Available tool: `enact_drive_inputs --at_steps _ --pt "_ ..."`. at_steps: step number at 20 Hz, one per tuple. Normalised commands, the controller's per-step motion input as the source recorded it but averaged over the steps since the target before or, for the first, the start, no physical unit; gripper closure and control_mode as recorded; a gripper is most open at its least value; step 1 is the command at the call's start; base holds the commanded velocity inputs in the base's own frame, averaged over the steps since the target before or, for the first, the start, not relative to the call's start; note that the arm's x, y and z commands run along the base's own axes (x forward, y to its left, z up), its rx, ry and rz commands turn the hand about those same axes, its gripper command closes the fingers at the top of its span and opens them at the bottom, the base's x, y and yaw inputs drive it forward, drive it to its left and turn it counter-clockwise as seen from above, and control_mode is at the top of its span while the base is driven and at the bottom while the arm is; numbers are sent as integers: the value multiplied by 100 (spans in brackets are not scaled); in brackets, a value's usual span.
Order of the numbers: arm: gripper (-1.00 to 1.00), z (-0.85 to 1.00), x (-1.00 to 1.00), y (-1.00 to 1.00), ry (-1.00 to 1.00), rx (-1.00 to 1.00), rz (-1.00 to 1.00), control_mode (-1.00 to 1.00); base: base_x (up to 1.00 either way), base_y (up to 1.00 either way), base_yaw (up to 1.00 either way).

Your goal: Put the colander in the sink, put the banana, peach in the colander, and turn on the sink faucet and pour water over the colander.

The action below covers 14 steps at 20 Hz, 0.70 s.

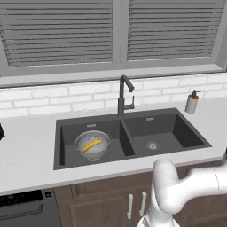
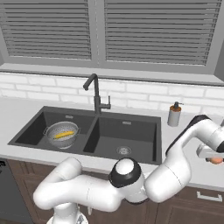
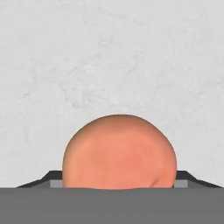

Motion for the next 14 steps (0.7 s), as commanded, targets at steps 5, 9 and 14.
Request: enact_drive_inputs --at_steps 5,9,14 --pt "100 59 -26 65 -20 0 7 -100 0 0 0" --pt "100 63 -31 74 -14 0 8 -100 0 0 0" --pt "100 61 -32 88 -6 0 9 -100 0 0 0"
